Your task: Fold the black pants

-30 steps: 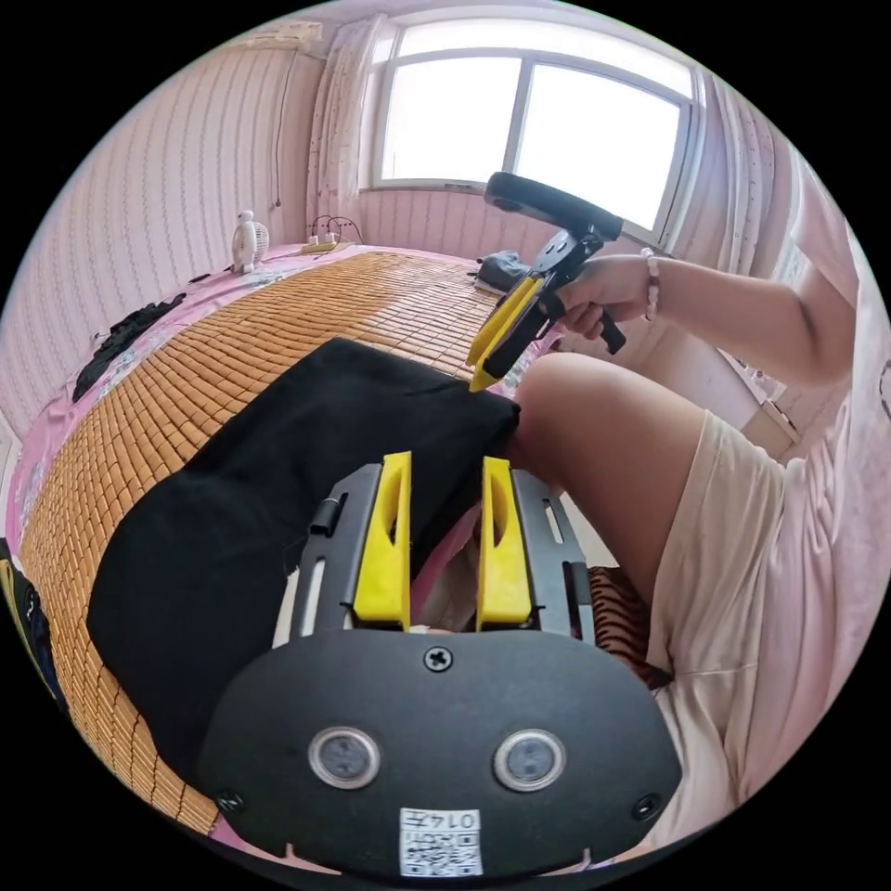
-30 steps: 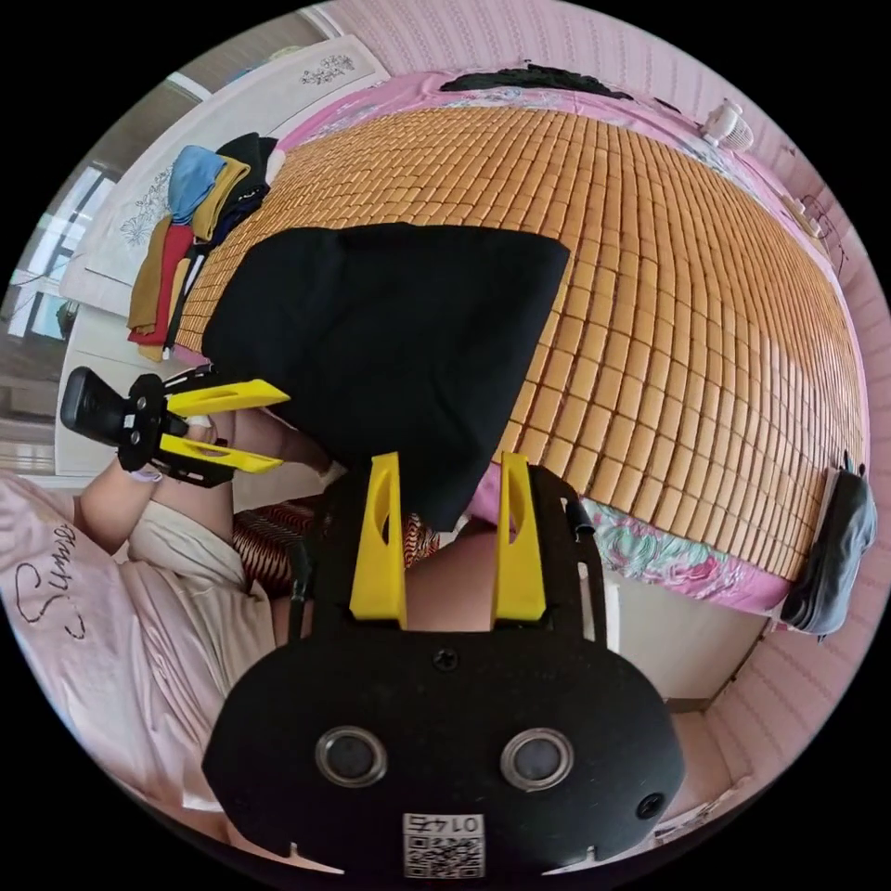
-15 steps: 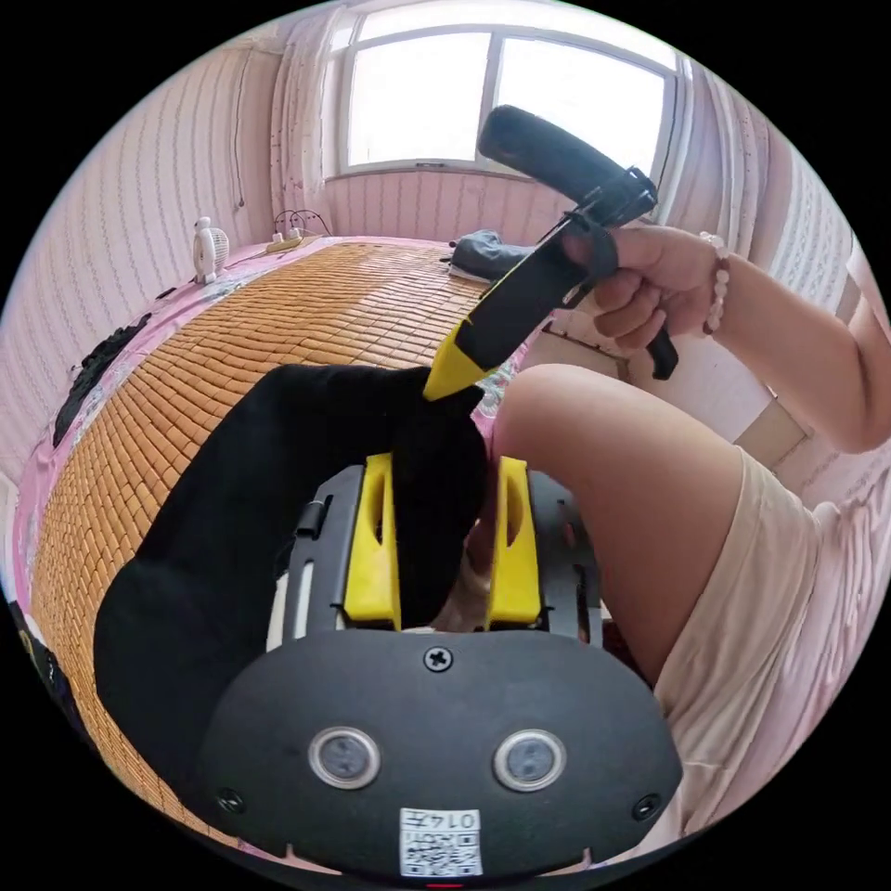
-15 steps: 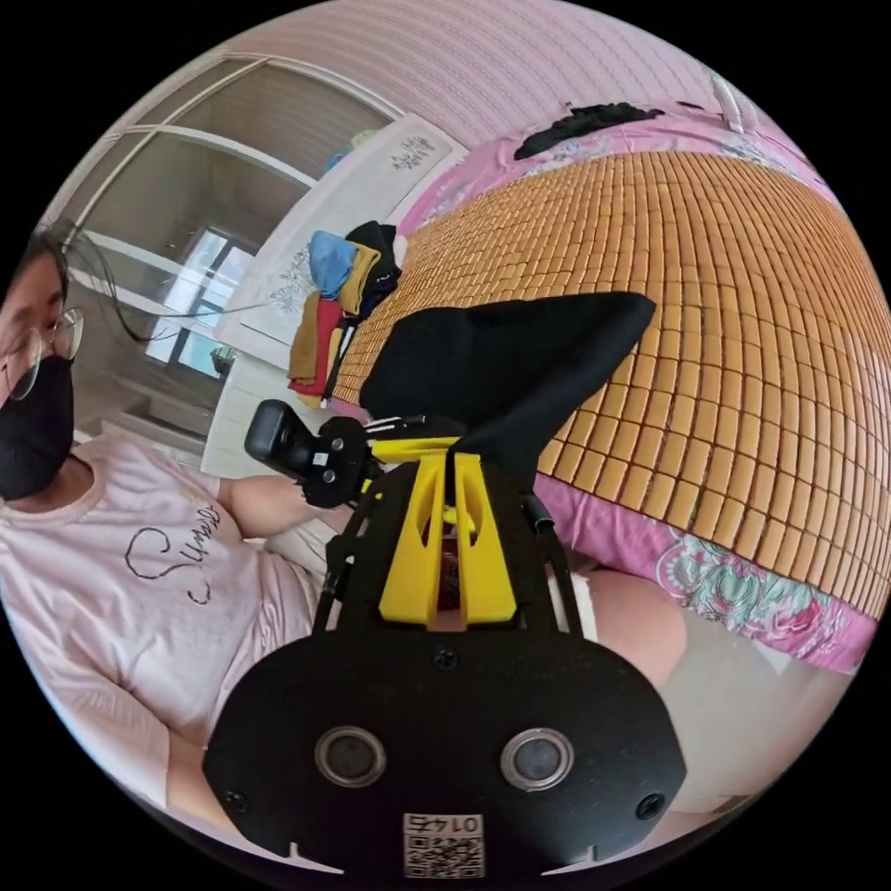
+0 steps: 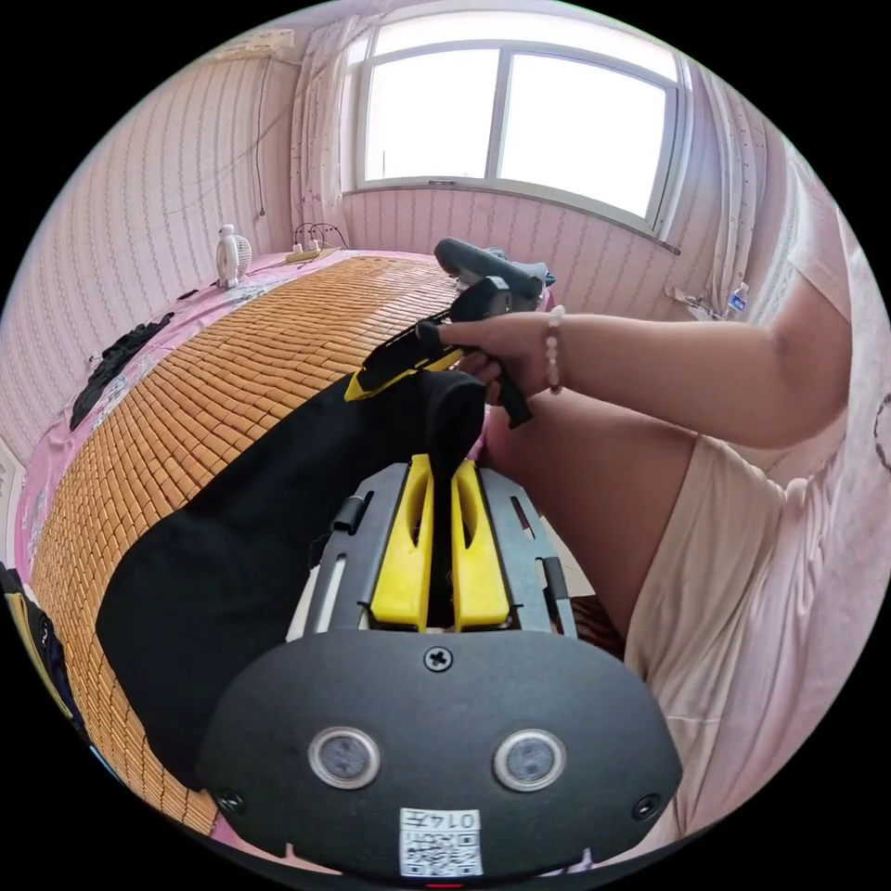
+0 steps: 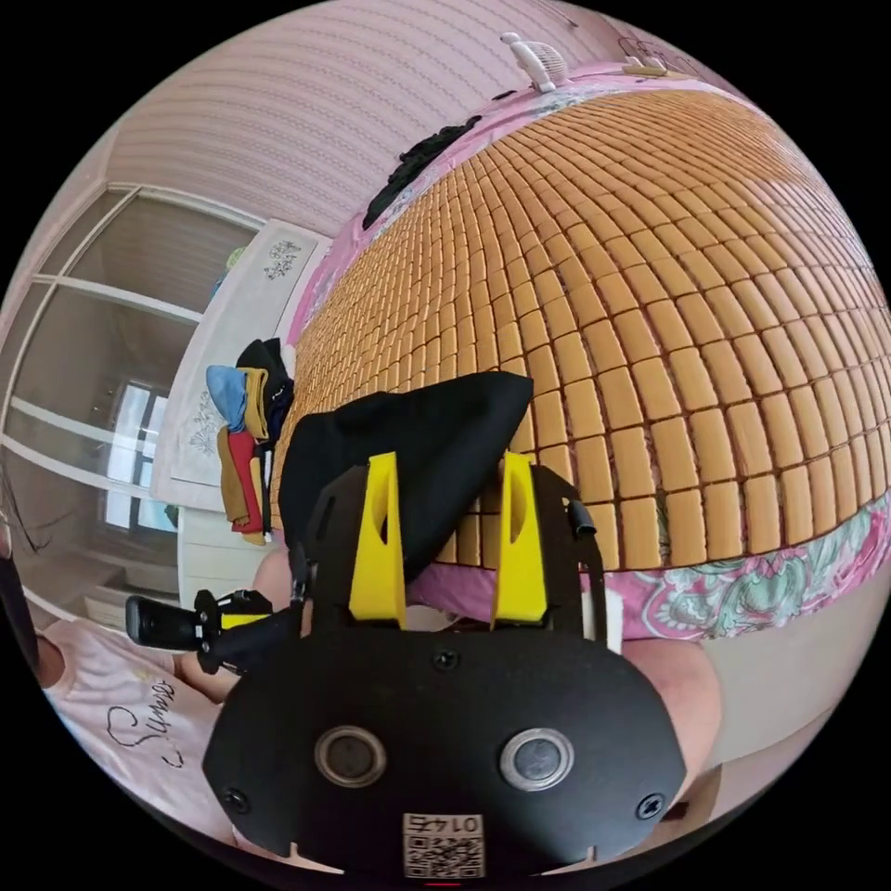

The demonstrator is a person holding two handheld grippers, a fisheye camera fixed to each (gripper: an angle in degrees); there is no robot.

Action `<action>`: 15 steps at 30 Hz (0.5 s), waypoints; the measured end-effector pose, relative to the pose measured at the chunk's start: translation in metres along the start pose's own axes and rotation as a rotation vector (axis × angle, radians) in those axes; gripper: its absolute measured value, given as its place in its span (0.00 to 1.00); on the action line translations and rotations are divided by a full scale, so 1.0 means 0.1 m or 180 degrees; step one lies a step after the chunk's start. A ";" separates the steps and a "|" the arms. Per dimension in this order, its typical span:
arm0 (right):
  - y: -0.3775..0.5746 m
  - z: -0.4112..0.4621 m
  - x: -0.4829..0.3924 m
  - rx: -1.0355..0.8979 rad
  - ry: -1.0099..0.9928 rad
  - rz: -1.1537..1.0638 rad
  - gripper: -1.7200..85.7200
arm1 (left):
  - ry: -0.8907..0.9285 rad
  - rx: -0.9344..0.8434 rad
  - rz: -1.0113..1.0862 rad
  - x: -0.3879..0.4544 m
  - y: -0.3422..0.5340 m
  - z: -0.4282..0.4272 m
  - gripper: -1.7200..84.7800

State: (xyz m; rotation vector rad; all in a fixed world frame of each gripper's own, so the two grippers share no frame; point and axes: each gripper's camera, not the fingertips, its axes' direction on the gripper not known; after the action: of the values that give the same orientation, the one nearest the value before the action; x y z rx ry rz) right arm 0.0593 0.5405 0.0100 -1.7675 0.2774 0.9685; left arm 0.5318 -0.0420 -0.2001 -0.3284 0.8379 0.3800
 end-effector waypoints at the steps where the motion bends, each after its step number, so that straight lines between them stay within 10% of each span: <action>1: 0.04 0.03 0.14 0.0142 -0.0254 0.0091 0.11 | 0.0006 -0.0007 -0.0005 -0.01 0.02 -0.02 0.02; 5: 0.23 -0.05 0.60 0.0604 -0.1081 0.0317 0.04 | -0.0028 0.0072 -0.0025 -0.07 0.06 -0.15 0.02; 15: 0.27 -0.94 0.41 0.1347 -0.0828 -0.0385 0.04 | 0.0449 0.1107 -0.0208 -0.22 -0.30 -0.21 0.02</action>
State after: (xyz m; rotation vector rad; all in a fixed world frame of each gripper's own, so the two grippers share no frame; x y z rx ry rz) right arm 0.1148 0.4575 -0.0265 -1.2458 0.1895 0.9595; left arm 0.5180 -0.0815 -0.1920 -0.0587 1.0105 0.1460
